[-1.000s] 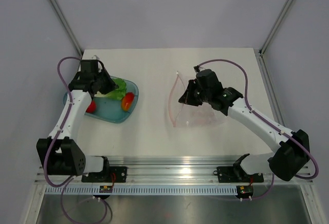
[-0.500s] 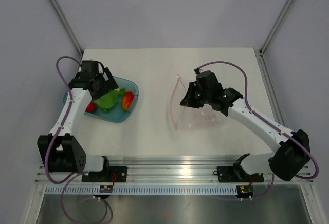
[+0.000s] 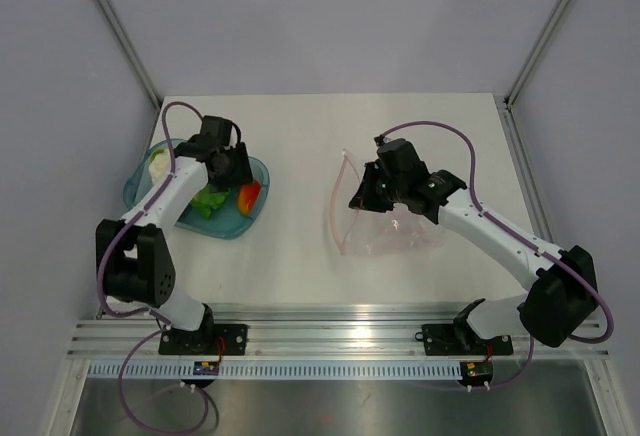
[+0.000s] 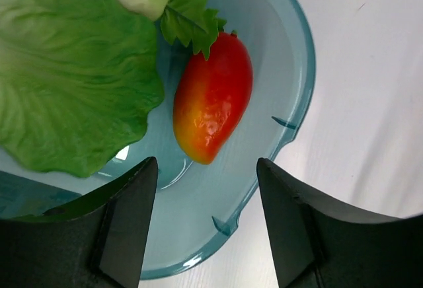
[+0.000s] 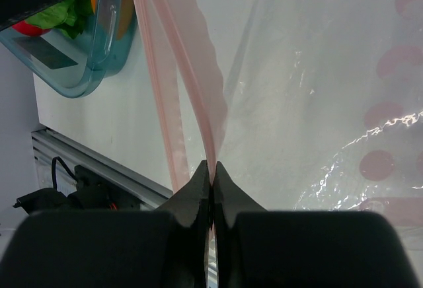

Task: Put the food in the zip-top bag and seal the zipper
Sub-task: Place the fake vegetable in the bin, then pick up the fake fruit from the bin.

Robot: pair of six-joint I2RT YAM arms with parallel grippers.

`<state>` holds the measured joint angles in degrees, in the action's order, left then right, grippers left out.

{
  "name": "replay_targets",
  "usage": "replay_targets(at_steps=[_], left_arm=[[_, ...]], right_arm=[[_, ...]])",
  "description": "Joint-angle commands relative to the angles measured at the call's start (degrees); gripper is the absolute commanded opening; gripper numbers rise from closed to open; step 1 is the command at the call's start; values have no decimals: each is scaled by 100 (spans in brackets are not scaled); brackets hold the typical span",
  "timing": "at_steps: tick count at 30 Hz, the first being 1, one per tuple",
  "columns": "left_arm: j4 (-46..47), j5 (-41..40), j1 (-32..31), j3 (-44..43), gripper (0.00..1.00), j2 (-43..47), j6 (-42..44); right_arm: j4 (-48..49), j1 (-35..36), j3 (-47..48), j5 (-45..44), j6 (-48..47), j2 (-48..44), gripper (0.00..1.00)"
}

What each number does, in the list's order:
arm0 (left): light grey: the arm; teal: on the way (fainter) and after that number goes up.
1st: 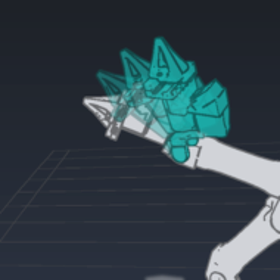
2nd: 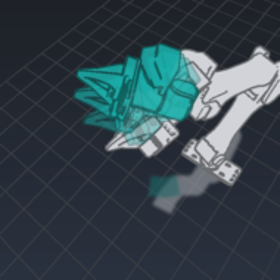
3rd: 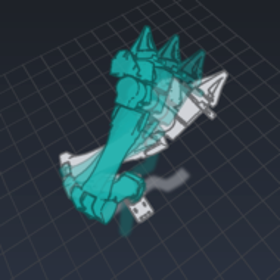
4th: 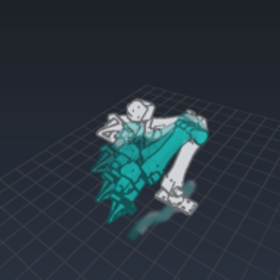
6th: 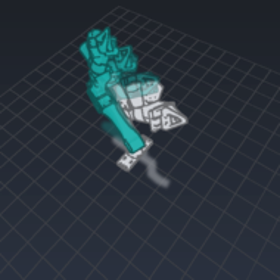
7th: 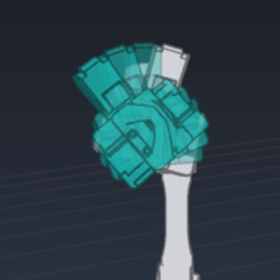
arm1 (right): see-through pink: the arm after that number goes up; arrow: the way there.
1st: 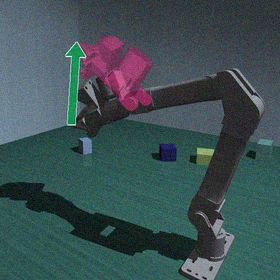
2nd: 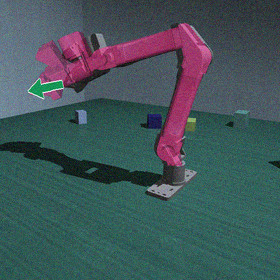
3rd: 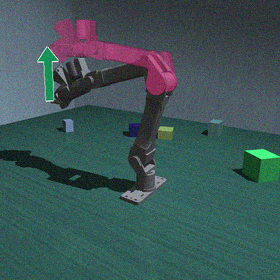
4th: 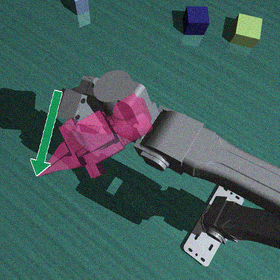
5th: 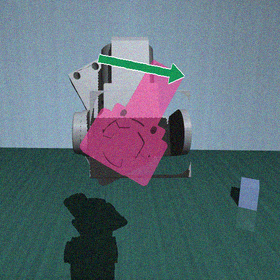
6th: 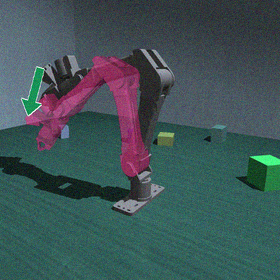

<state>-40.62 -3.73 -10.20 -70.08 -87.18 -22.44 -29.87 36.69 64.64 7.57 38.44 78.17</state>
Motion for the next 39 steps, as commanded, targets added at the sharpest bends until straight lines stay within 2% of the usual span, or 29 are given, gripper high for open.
replay_targets(at_steps=[1, 7, 12, 16, 23, 27, 34, 35, 39], left_arm=[[204, 555, 62, -356, 63, -448, 99], [169, 593, 123, -489, 59, -1073, 20], [81, 610, 167, -585, 74, -1381, -33], [28, 400, 176, -726, 74, -1609, -68], [72, 425, 193, -884, 81, -1925, -103], [54, 522, 193, -963, 81, -2084, -129], [37, 566, 193, -910, 66, -1918, -147], [28, 557, 193, -919, 59, -1882, -147], [-69, 592, 193, -946, 43, -1496, -112]], right_arm=[[-89, -21, 66, 51, 6, -109, 7], [-124, -21, 84, 42, -3, -92, 7], [-125, -21, 136, 51, -29, -48, 7], [-98, -30, 171, 78, -47, 22, 7], [-63, -21, 163, 113, -20, 23, 7], [-54, -21, 163, 113, -3, -12, 7], [-54, -21, 163, 121, 15, -48, 7], [-54, -21, 163, 122, 32, -39, 7], [-19, -21, 154, 139, 59, -56, 7]])
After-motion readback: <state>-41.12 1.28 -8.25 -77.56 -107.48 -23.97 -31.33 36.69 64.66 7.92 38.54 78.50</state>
